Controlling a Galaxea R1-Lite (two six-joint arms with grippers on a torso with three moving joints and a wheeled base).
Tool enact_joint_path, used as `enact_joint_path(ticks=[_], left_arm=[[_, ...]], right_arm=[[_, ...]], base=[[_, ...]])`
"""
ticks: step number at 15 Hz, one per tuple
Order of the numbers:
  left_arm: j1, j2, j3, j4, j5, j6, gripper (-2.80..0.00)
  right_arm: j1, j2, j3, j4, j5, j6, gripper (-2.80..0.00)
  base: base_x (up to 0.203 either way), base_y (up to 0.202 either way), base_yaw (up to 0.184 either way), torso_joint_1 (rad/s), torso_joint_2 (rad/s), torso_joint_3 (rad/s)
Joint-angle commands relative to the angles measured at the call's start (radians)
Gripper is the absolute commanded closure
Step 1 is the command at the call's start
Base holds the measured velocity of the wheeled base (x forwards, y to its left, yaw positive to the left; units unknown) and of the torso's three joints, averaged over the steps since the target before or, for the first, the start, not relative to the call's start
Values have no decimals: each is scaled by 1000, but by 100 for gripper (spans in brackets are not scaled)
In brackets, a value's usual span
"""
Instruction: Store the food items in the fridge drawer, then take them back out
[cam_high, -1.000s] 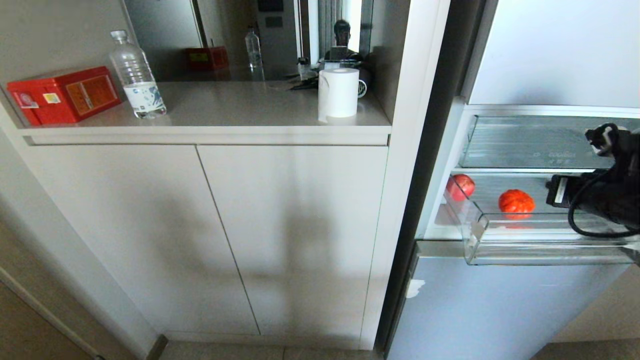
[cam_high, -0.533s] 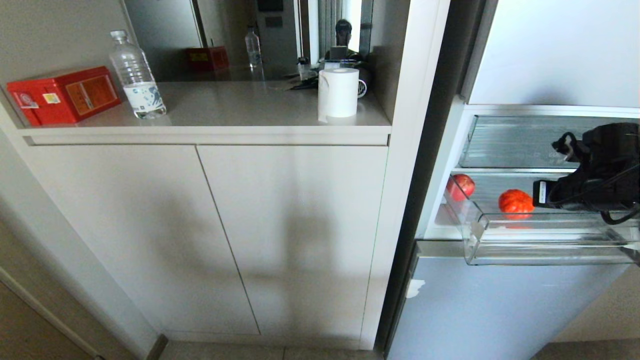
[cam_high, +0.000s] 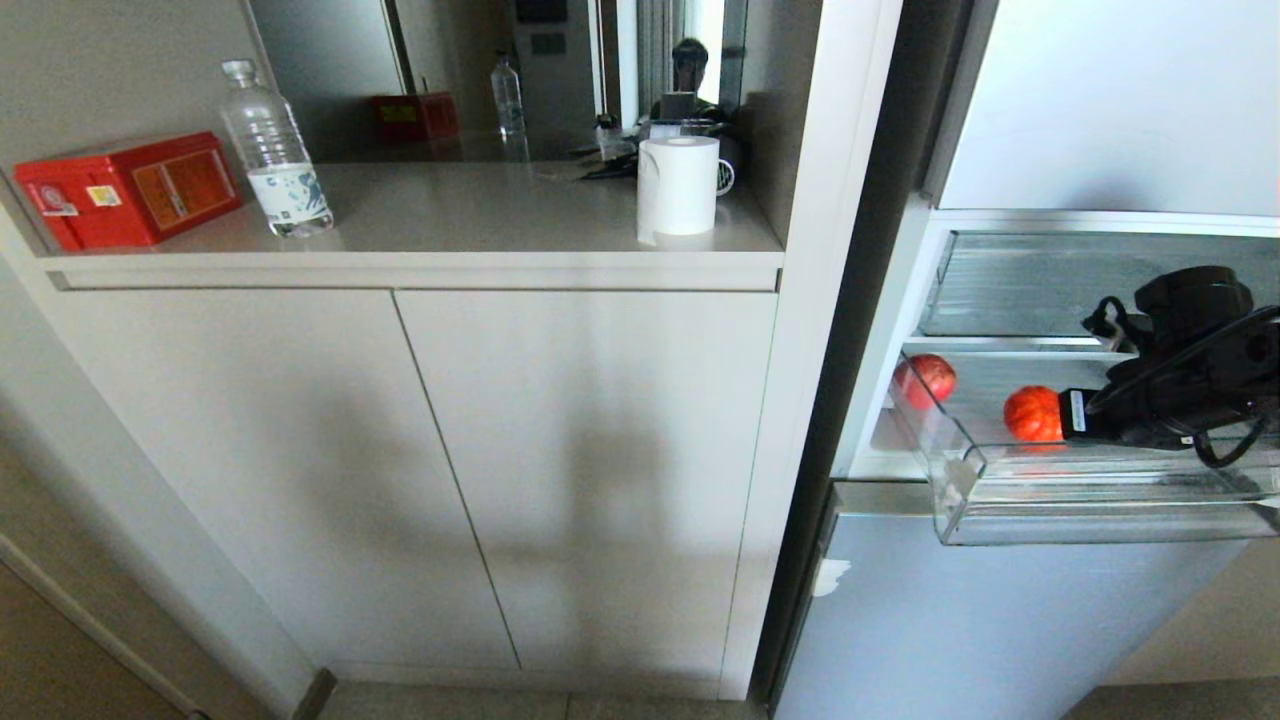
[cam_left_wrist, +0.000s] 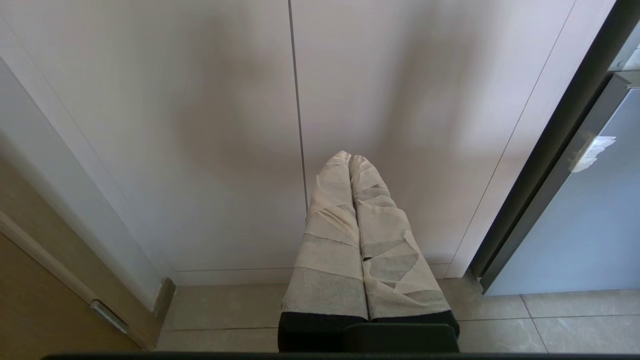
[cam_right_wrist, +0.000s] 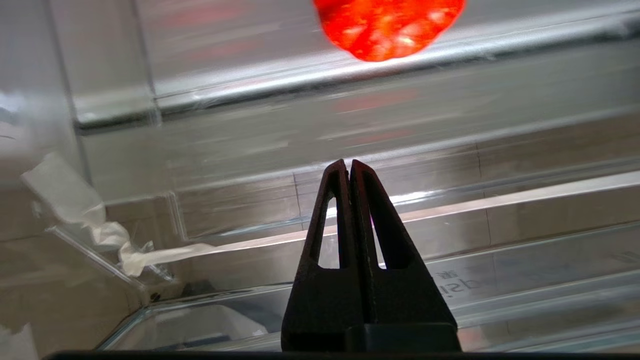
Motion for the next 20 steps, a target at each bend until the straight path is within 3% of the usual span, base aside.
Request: enact_joint_path(ticks=[1, 10, 20], left_arm=[[0, 2, 0, 0, 0, 0, 0], [0, 2, 0, 0, 0, 0, 0], [0, 2, 0, 0, 0, 0, 0]], right_arm=[[-16, -31, 3, 23, -1, 0, 0], [-34, -189, 58, 180, 13, -17, 0], [-121, 48, -162, 180, 4, -23, 0]], base=[[0, 0, 0, 0, 0, 0], [0, 0, 0, 0, 0, 0], [0, 0, 0, 0, 0, 0]])
